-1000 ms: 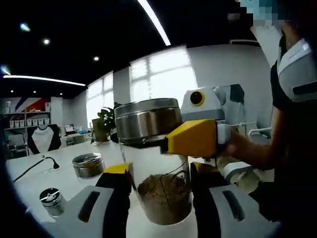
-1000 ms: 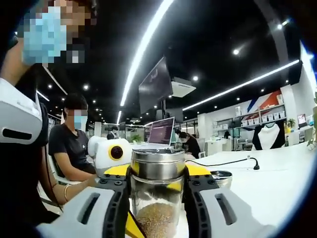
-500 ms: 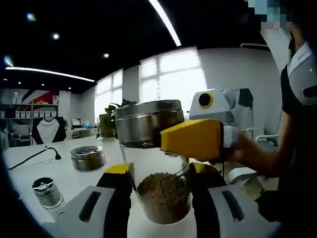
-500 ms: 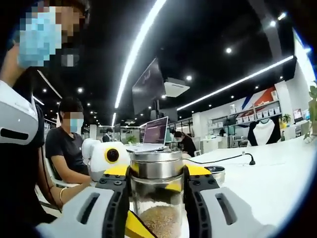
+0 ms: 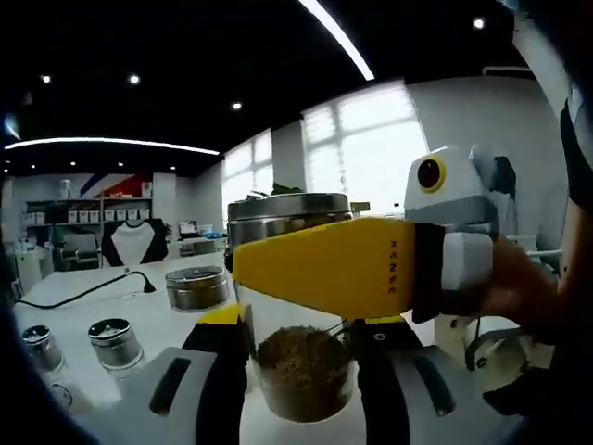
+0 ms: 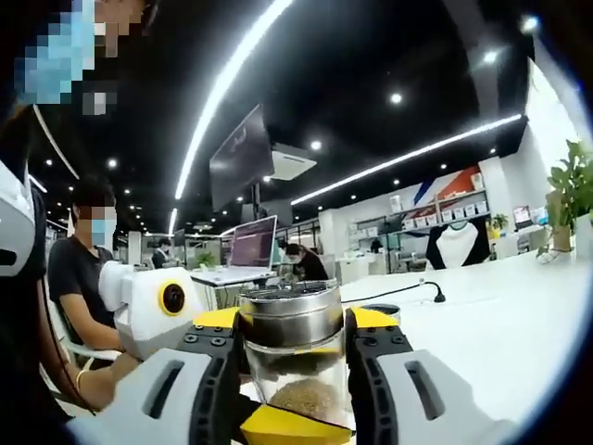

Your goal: Rotate the seasoning bottle until the label or dispensing opening points toward the visible target arrow and the bottle remains upright within the marked orientation range

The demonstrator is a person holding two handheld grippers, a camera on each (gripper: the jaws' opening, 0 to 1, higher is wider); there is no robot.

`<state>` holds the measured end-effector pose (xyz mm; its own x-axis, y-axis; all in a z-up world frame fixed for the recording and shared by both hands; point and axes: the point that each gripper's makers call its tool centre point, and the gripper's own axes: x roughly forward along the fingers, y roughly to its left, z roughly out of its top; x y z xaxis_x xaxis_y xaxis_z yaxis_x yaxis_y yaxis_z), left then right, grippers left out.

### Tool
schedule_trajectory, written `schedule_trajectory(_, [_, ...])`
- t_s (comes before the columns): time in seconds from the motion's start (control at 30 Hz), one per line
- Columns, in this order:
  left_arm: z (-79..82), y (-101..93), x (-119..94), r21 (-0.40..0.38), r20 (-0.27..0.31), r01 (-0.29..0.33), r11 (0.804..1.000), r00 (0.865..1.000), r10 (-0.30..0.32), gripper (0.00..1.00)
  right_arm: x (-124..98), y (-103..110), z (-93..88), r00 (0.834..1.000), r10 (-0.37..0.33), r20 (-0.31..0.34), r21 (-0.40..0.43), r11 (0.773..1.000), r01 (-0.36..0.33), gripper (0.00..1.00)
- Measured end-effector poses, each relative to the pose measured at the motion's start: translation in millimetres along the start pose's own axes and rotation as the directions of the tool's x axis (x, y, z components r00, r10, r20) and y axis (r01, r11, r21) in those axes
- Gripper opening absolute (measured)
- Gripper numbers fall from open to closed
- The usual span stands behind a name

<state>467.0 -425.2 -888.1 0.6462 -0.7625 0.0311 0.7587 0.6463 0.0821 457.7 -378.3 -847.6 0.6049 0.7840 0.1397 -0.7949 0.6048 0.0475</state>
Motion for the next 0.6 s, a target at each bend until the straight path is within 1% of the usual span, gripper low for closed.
schedule_trajectory(0.07, [-0.4,1.5,0.8,0.011,-0.008,-0.028,1.000,1.000,0.028,0.47,-0.1,-2.4,-2.9,0.999,-0.033,-0.014,-0.018,0.999,0.032,0.42])
schedule_trajectory(0.1, [-0.6,2.1,1.2,0.011,-0.009,-0.038,0.999,0.999,0.038,0.47,-0.4,-2.8,-3.2,0.999,-0.044,-0.008,-0.023,0.999,0.044,0.42])
schedule_trajectory(0.13, [-1.2,1.9,2.1,0.015,-0.014,-0.042,0.999,0.999,0.042,0.47,-1.2,-6.7,0.3,0.996,-0.082,0.032,-0.007,0.997,0.082,0.42])
schedule_trajectory(0.2, [-3.5,2.5,3.8,0.011,-0.024,-0.046,0.999,0.999,0.046,0.47,-0.8,-4.6,-3.6,0.997,-0.076,0.016,-0.015,0.997,0.076,0.44])
schedule_trajectory(0.3, [-7.1,3.1,3.9,0.022,-0.037,-0.069,0.997,0.997,0.069,0.46,0.8,-7.6,-7.9,0.995,-0.102,-0.011,-0.047,0.994,0.102,0.43])
schedule_trajectory(0.37, [-8.1,6.1,4.2,0.055,-0.049,-0.095,0.994,0.994,0.098,0.46,1.6,-8.4,-9.0,0.994,-0.111,-0.017,-0.059,0.992,0.110,0.42])
schedule_trajectory(0.4, [-7.9,6.8,3.7,0.070,-0.053,-0.103,0.992,0.993,0.107,0.46,1.5,-10.4,-9.4,0.992,-0.124,-0.021,-0.083,0.989,0.122,0.41])
schedule_trajectory(0.43, [-8.1,7.6,4.1,0.072,-0.054,-0.109,0.991,0.992,0.113,0.46,3.1,-7.6,-6.8,0.995,-0.101,-0.009,-0.096,0.990,0.100,0.41])
schedule_trajectory(0.47, [-8.3,8.2,3.9,0.070,-0.054,-0.109,0.992,0.992,0.112,0.46,1.5,-9.4,-8.7,0.993,-0.115,-0.017,-0.080,0.990,0.114,0.41])
schedule_trajectory(0.6, [-8.7,9.2,4.2,0.063,-0.055,-0.109,0.992,0.992,0.113,0.46,0.0,-8.6,-9.4,0.994,-0.111,-0.015,-0.087,0.990,0.109,0.41])
